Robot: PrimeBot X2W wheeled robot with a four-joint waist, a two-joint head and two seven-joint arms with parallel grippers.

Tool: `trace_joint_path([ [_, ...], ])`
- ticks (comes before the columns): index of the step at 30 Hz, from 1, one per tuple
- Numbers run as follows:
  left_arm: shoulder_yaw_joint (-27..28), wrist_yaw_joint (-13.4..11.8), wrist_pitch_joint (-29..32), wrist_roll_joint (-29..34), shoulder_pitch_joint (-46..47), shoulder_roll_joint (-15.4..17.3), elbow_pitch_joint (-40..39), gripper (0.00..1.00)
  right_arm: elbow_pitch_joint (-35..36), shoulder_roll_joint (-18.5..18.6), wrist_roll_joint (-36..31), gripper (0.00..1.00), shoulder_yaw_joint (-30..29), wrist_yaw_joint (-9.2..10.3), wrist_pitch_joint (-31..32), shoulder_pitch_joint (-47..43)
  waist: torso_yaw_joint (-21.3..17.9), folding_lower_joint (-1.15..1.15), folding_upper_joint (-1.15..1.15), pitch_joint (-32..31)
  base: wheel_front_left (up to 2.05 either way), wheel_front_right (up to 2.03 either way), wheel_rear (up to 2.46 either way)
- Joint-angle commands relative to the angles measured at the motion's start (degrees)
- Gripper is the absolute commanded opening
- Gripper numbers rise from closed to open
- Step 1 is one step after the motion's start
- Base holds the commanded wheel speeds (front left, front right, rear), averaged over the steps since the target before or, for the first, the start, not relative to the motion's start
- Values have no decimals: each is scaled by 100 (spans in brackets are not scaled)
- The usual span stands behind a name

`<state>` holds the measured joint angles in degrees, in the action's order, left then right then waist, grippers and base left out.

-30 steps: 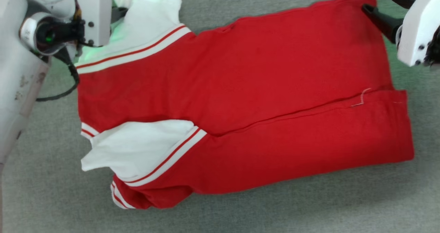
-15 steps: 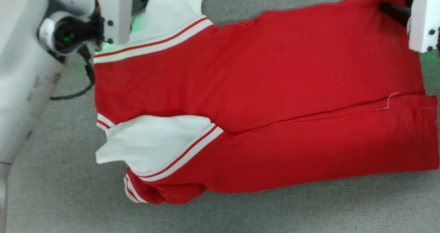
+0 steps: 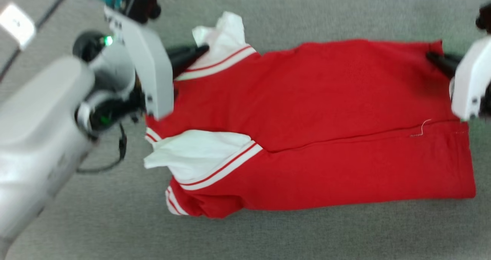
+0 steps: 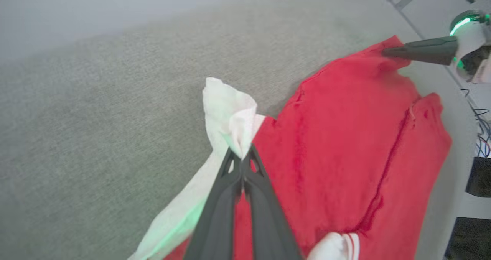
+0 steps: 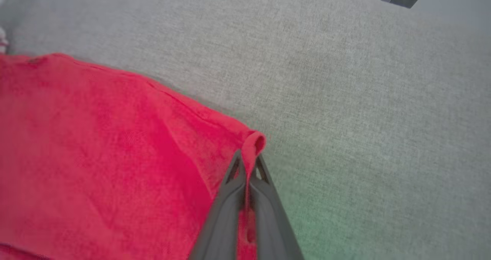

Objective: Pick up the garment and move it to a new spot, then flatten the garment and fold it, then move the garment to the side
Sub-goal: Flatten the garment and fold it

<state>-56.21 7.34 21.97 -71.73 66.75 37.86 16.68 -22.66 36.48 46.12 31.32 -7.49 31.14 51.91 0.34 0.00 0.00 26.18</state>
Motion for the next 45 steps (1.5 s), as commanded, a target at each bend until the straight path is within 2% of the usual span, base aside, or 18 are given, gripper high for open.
trace_joint_path([
  [1,-46,20,-123,-34,-186,90,-157,0,89,95,45,0,3,2,-54,-213,238,0,0,-434,0,0,0],
  [8,-136,16,-1054,-73,-1137,769,-1162,0,920,581,173,0,-228,2,-296,-1251,339,0,0,-809,0,0,0],
  [11,-122,-79,-1452,-43,-1607,1045,-1546,0,1284,734,161,0,-482,2,-321,-1706,347,0,0,-881,0,0,0],
  [18,-82,-524,-2326,31,-2558,1492,-2605,0,2003,926,22,0,-1366,3,-208,-2841,413,0,0,-854,0,0,0],
  [23,-102,-913,-2879,-60,-3268,1743,-3096,0,2363,737,-110,0,-2107,3,-83,-3628,444,0,0,-805,0,0,0],
  [27,-204,-1033,-3176,-138,-3731,1762,-3164,0,2561,470,-214,0,-2560,3,41,-4107,504,0,0,-762,0,0,0],
  [34,-389,-980,-3258,-9,-3786,1311,-2615,2,2473,75,-469,0,-2905,4,103,-4458,587,0,0,-658,0,0,0],
  [38,-351,-907,-3320,-43,-3695,1067,-2295,0,2280,-93,-552,0,-2894,4,5,-4342,584,0,0,-581,0,0,0],
  [45,-410,-747,-3323,67,-3509,691,-1577,4,1849,-258,-692,0,-2708,5,-242,-4075,536,0,0,-420,0,0,0],
])
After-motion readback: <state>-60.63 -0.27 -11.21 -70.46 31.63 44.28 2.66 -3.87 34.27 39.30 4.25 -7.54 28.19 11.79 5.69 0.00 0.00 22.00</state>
